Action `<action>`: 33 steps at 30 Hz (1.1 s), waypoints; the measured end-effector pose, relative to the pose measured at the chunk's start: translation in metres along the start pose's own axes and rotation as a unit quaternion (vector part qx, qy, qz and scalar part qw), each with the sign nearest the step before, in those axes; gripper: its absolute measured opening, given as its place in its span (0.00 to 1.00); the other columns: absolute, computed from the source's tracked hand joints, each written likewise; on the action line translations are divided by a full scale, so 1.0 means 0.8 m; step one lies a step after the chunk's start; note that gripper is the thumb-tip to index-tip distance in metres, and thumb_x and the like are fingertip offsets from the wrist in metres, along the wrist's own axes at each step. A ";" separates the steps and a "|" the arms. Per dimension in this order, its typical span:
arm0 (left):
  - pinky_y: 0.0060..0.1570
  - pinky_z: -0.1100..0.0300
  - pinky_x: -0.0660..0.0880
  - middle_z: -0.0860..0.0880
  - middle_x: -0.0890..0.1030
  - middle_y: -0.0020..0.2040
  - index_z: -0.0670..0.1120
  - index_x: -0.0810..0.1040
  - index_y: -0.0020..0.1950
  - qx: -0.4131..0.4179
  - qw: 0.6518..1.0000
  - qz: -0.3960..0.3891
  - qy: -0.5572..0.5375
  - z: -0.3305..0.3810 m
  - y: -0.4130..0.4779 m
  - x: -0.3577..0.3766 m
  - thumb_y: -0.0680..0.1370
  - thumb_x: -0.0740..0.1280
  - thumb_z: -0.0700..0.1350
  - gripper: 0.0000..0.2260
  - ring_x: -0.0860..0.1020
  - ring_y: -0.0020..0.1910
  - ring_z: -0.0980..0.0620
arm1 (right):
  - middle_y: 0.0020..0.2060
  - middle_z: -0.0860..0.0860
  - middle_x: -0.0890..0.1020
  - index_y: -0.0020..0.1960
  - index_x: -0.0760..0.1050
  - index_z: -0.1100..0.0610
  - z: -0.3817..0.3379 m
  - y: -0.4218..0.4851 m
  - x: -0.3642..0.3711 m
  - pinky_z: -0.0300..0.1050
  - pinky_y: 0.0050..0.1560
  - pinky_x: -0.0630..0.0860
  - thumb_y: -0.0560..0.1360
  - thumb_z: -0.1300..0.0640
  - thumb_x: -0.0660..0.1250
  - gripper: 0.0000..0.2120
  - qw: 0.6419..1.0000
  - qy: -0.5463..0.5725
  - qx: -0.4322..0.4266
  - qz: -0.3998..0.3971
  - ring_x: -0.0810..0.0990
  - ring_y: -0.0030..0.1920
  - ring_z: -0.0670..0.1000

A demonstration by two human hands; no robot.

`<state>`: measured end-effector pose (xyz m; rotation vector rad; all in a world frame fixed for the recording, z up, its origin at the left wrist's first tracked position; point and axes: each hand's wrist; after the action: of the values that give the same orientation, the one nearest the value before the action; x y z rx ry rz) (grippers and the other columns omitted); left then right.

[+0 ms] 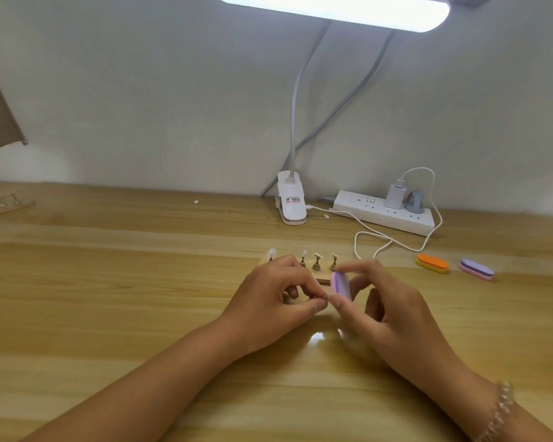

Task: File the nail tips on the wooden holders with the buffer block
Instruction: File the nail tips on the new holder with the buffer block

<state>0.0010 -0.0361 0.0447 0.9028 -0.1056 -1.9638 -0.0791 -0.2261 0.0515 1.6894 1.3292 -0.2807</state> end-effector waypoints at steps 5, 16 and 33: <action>0.39 0.64 0.70 0.57 0.76 0.41 0.56 0.83 0.42 0.002 1.000 0.002 0.006 0.001 0.001 -0.001 0.72 0.77 0.43 0.07 0.73 0.36 0.59 | 0.46 0.36 0.79 0.61 0.75 0.44 -0.009 -0.003 0.001 0.41 0.30 0.74 0.71 0.40 0.66 0.20 0.998 -0.033 -0.043 -0.034 0.76 0.31 0.46; 0.41 0.59 0.76 0.56 0.77 0.43 0.54 0.84 0.44 0.010 1.000 0.000 0.002 0.000 0.000 0.000 0.74 0.75 0.44 0.04 0.76 0.39 0.56 | 0.41 0.41 0.80 0.52 0.76 0.45 -0.002 0.004 -0.002 0.47 0.32 0.73 0.71 0.43 0.70 0.12 1.000 0.008 0.024 0.001 0.76 0.29 0.50; 0.39 0.65 0.70 0.57 0.75 0.43 0.53 0.86 0.51 0.032 0.998 -0.023 0.041 -0.001 -0.003 0.001 0.76 0.73 0.45 0.05 0.76 0.39 0.58 | 0.44 0.39 0.77 0.50 0.71 0.45 -0.018 -0.004 -0.001 0.44 0.29 0.74 0.70 0.38 0.68 0.15 0.999 -0.033 -0.027 -0.033 0.76 0.30 0.47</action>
<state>-0.0003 -0.0349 0.0427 1.0355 -0.1018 -1.9727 -0.0869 -0.2155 0.0578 1.5797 1.3347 -0.3329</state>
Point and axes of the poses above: each hand's wrist, its own y-axis towards the middle knuckle, its own x-axis out of the palm, z = x × y
